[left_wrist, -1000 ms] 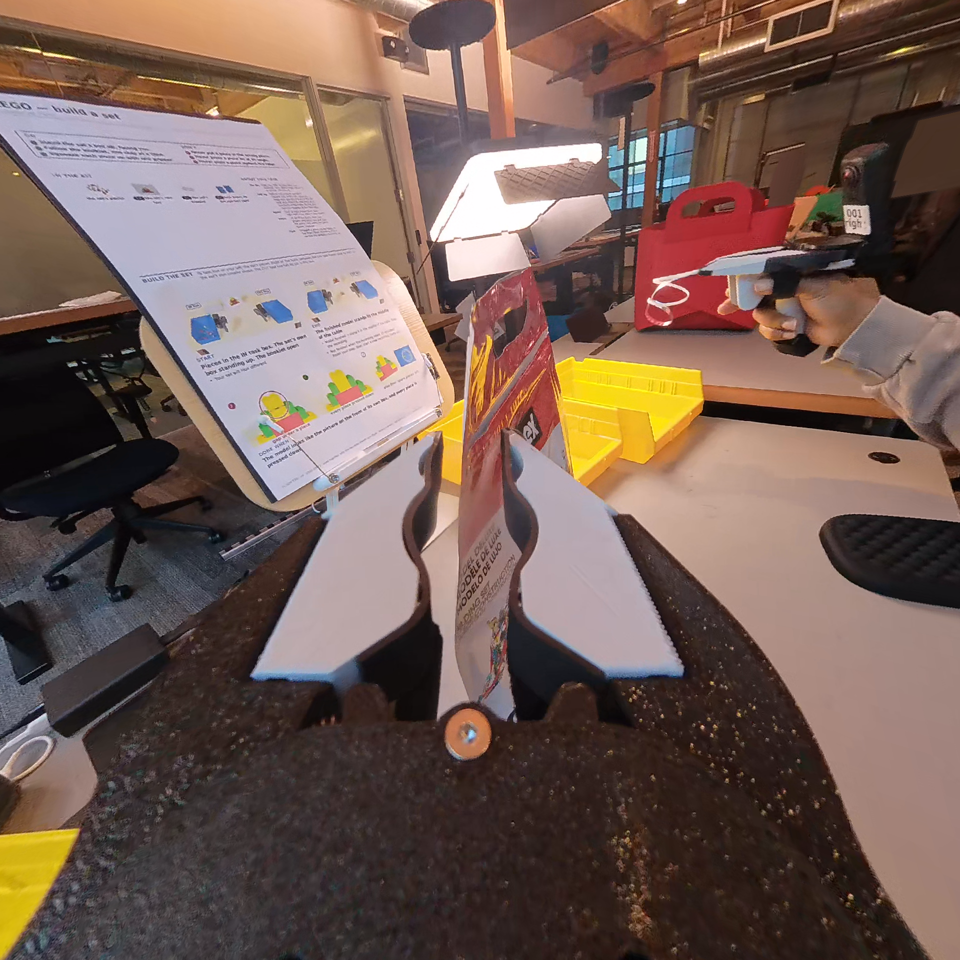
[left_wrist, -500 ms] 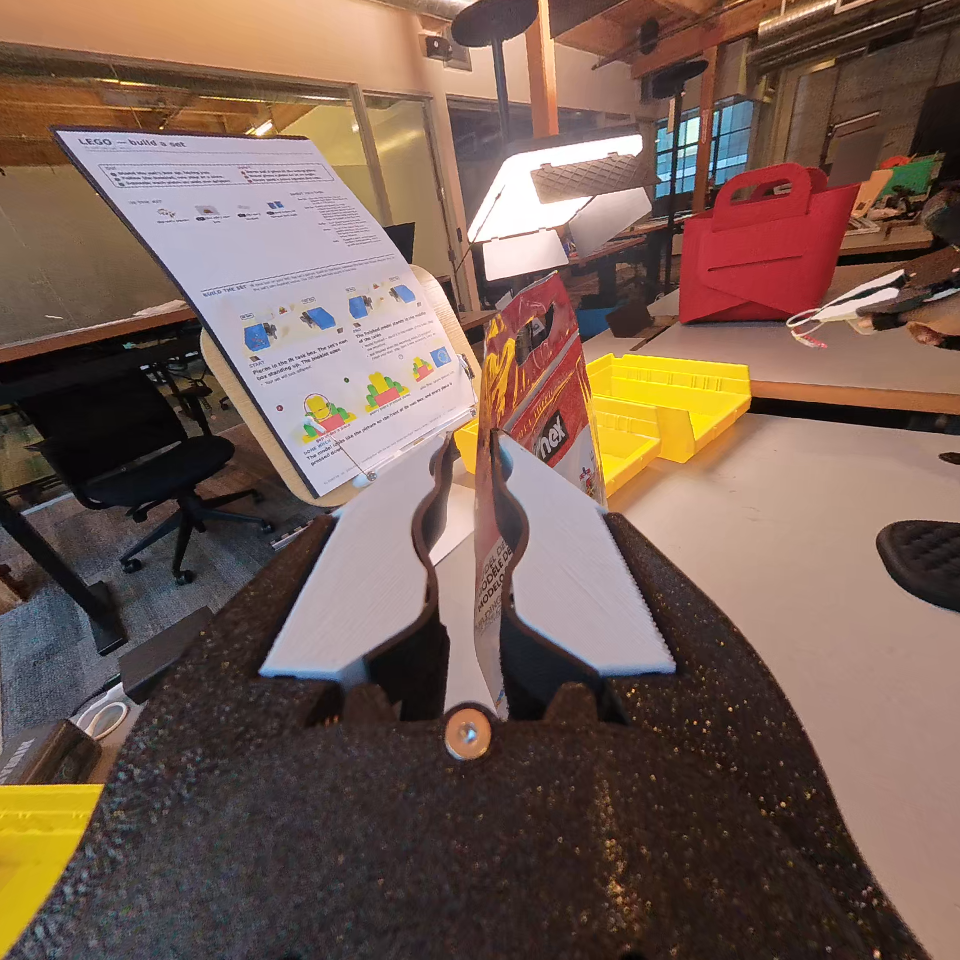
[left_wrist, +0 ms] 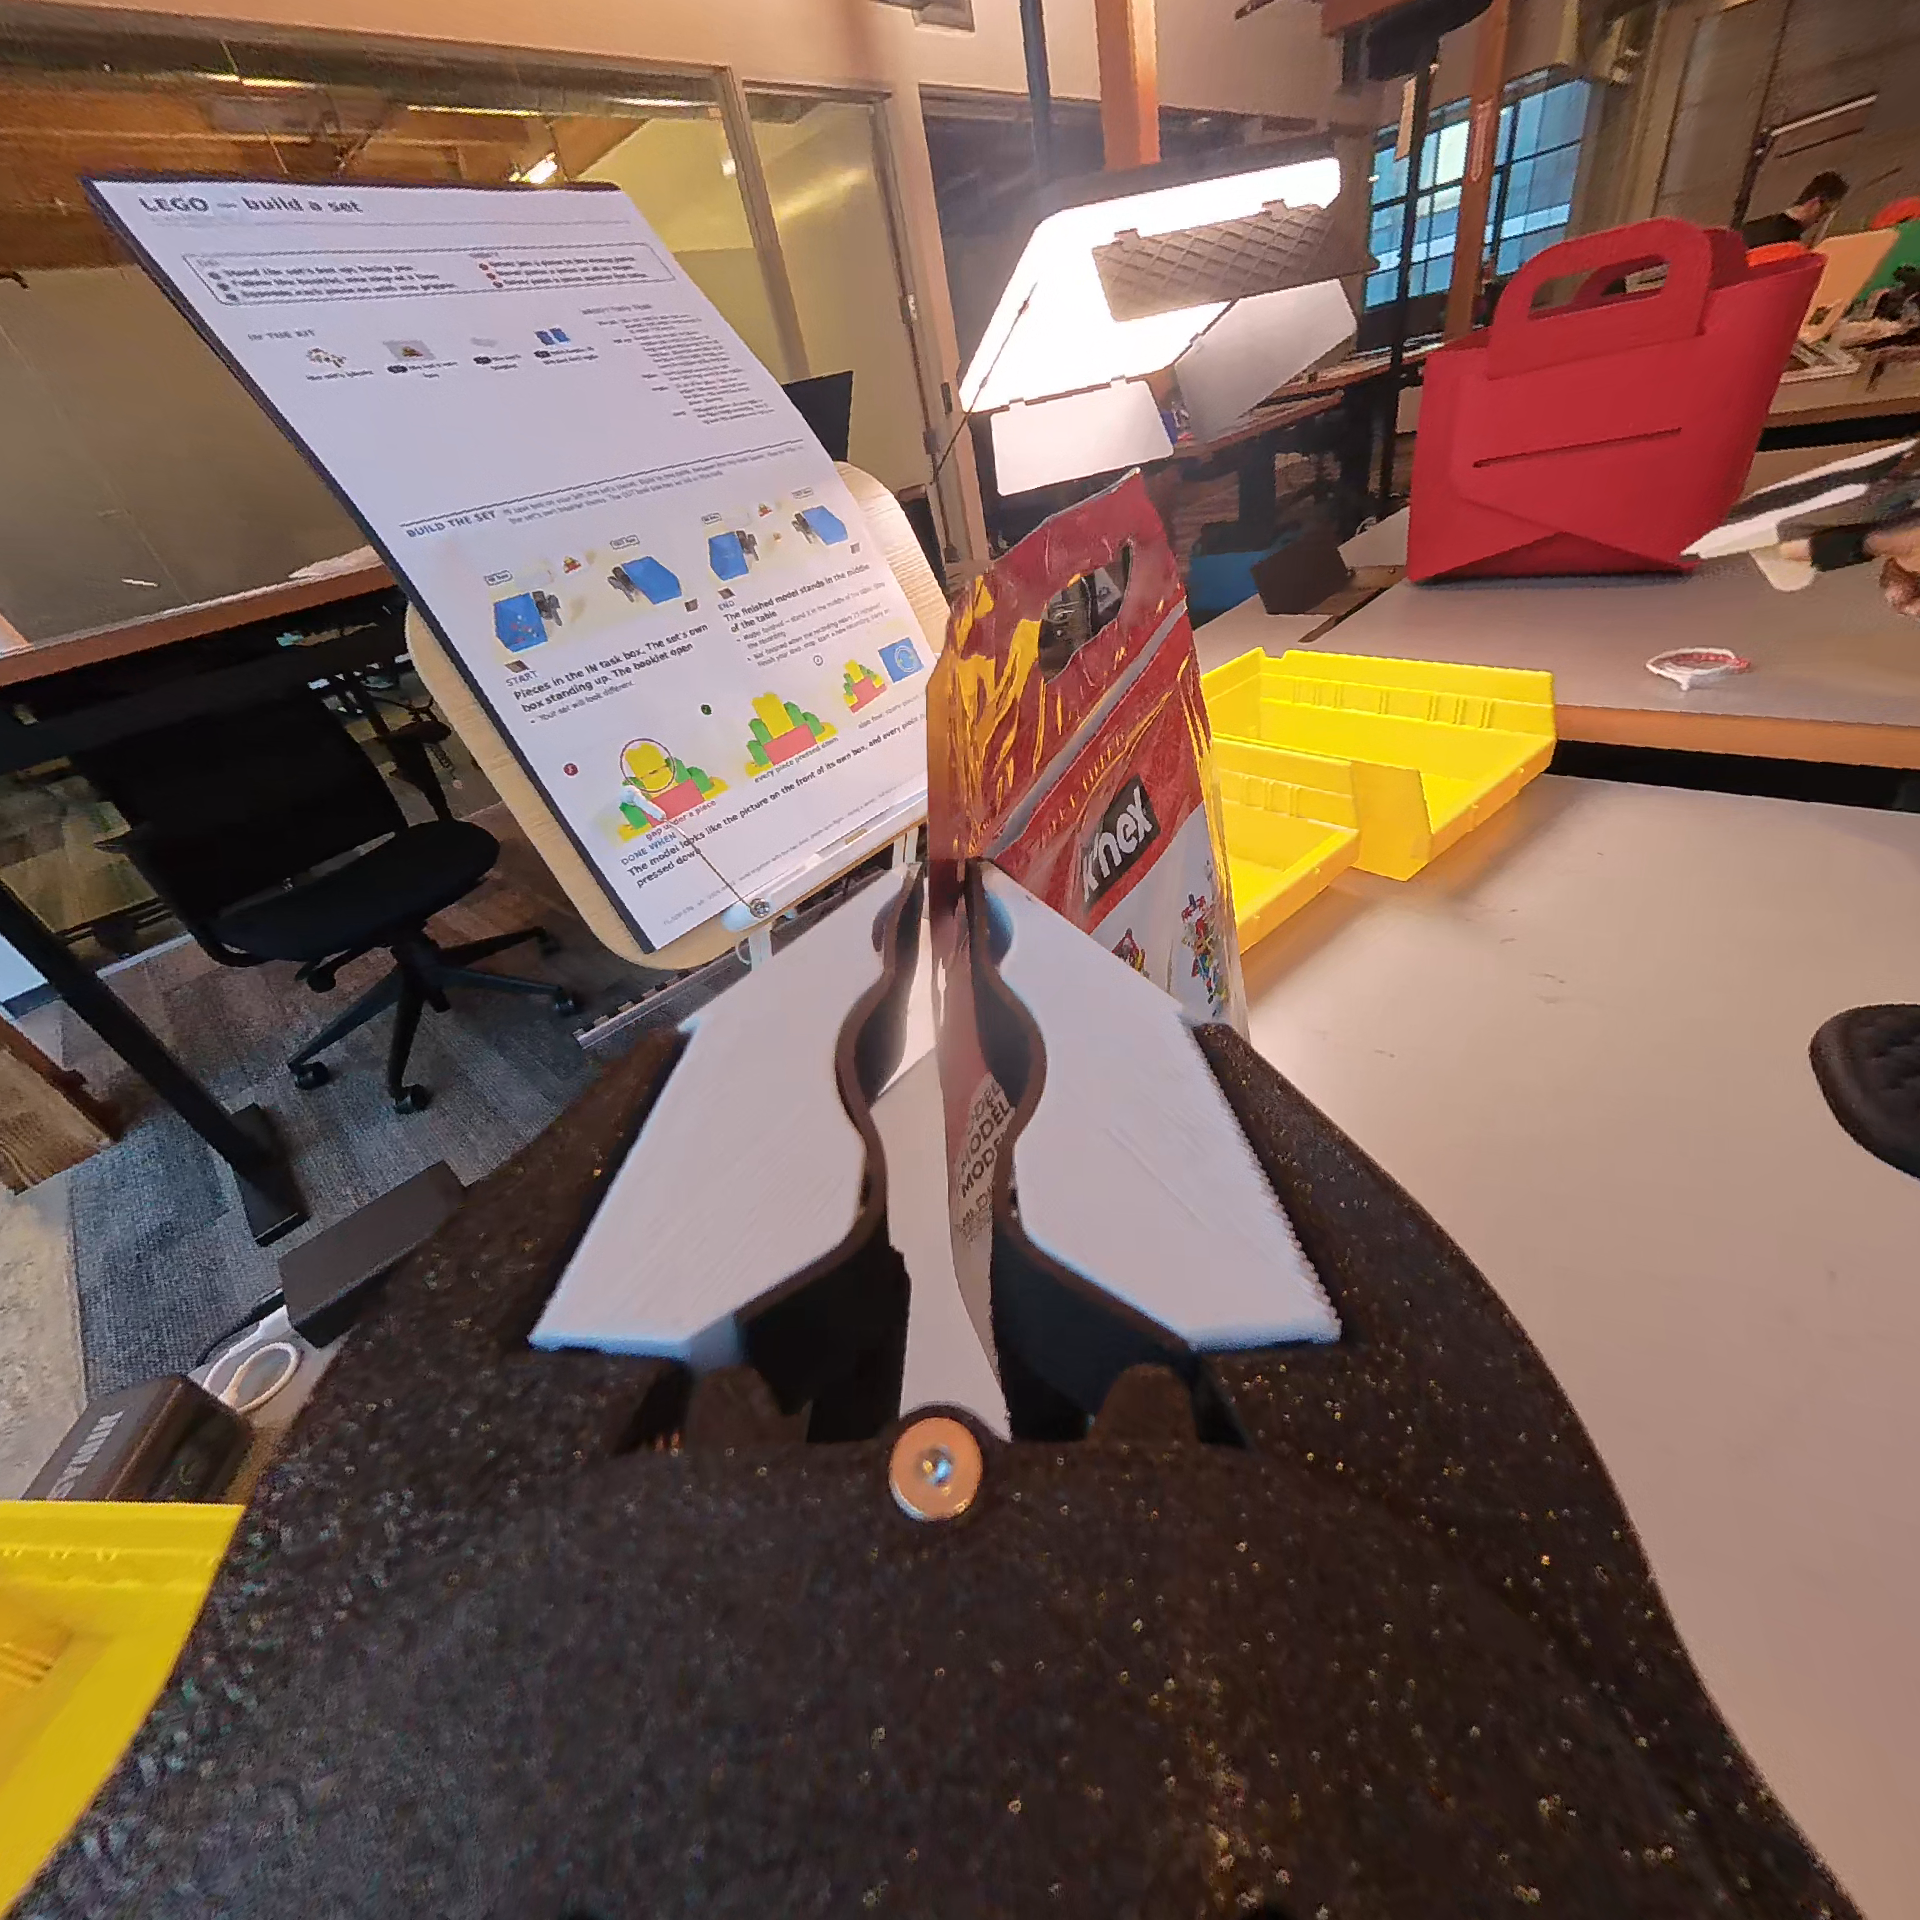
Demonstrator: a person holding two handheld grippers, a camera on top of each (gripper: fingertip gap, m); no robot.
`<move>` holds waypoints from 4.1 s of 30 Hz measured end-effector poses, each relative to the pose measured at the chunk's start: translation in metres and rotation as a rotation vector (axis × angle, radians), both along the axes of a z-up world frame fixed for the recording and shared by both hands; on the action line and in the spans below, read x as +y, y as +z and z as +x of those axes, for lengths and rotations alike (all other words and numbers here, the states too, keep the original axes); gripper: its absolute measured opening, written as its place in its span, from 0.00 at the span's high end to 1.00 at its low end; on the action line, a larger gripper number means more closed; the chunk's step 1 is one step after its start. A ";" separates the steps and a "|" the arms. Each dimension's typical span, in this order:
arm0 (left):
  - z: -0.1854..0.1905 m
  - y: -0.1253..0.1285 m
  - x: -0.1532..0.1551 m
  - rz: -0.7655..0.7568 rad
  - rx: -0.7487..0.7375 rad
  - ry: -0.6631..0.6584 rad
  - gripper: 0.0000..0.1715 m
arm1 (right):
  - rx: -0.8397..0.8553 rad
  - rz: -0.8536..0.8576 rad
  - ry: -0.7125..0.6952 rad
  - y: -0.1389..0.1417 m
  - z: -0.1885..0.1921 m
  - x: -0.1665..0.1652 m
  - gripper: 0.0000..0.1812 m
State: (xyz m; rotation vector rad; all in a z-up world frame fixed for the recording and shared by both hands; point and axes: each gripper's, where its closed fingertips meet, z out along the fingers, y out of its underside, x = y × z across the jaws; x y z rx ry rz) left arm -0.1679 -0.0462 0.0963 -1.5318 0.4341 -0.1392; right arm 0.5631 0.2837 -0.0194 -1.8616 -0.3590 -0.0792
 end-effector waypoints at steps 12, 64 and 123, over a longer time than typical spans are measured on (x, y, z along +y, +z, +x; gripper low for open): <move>0.011 -0.010 0.003 -0.038 0.002 -0.055 0.96 | 0.045 0.210 1.051 0.101 -0.380 -0.184 0.78; 0.061 0.002 -0.018 -0.222 -0.471 -0.544 1.00 | -0.738 0.862 1.527 0.096 -0.684 -0.332 0.99; 0.052 -0.011 0.016 -0.097 -0.074 -0.107 1.00 | -0.973 1.234 1.350 0.086 -0.658 -0.372 1.00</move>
